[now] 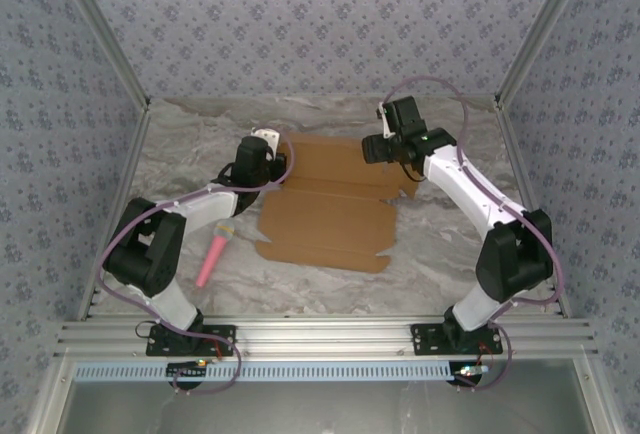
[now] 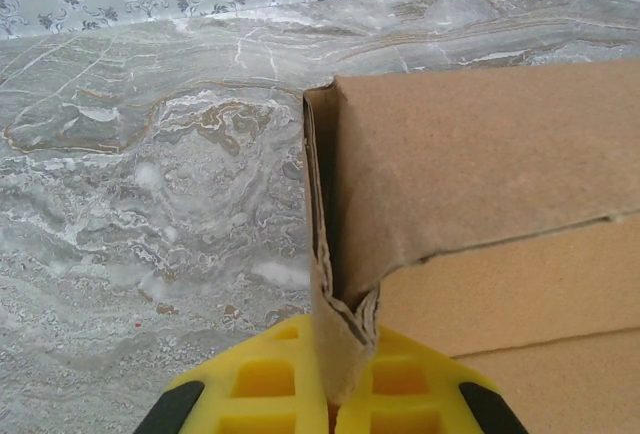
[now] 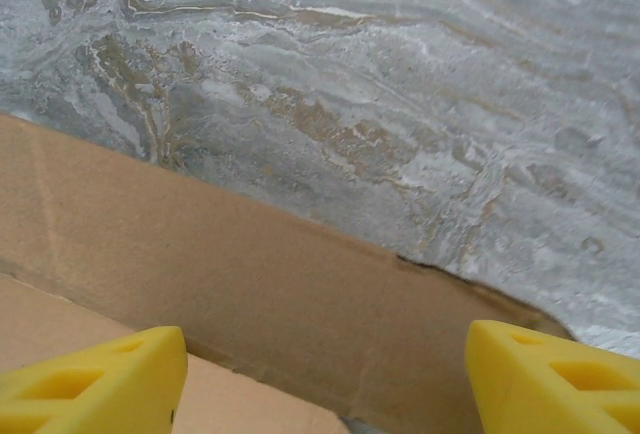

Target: Fold the paper box

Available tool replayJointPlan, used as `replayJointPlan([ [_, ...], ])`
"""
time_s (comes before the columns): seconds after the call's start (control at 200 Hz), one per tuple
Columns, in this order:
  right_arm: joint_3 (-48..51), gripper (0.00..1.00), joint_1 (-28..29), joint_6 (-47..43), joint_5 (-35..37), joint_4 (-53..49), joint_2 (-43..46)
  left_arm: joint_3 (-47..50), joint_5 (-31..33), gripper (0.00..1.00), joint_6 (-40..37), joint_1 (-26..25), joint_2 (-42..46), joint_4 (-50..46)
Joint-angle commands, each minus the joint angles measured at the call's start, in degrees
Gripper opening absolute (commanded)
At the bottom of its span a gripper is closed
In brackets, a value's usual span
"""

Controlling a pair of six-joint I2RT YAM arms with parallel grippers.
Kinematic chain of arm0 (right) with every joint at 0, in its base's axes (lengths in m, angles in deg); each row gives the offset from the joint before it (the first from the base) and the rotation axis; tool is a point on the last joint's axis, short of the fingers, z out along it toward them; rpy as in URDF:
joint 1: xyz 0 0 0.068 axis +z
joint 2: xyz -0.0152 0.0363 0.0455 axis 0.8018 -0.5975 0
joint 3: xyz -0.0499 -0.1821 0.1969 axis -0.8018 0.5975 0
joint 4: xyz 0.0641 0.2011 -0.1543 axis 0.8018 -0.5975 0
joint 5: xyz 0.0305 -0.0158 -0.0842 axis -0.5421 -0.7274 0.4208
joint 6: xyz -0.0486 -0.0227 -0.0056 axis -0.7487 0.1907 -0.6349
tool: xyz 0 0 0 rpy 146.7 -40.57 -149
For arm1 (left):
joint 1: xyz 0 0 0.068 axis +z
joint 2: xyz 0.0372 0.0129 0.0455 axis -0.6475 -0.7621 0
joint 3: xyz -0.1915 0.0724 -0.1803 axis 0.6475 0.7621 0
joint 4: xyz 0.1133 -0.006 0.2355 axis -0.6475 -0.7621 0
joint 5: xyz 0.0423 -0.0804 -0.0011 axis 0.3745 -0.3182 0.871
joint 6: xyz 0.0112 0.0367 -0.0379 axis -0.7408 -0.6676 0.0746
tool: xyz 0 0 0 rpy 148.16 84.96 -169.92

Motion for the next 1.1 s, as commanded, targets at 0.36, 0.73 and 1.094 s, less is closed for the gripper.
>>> replayJointPlan([
  [0.36, 2.2, 0.73, -2.1, 13.3, -8.8, 2.6, 0.3, -0.1, -0.3, 0.00, 1.5, -0.2, 2.0, 0.6],
  [0.73, 8.3, 0.65, -4.0, 22.2, -17.8, 14.5, 2.3, 0.1, -0.5, 0.00, 1.7, -0.3, 2.1, 0.7],
  [1.094, 15.2, 0.59, -4.6, 25.0, -20.5, 26.5, 5.5, 0.4, -0.9, 0.00, 1.8, -0.4, 2.3, 0.7],
])
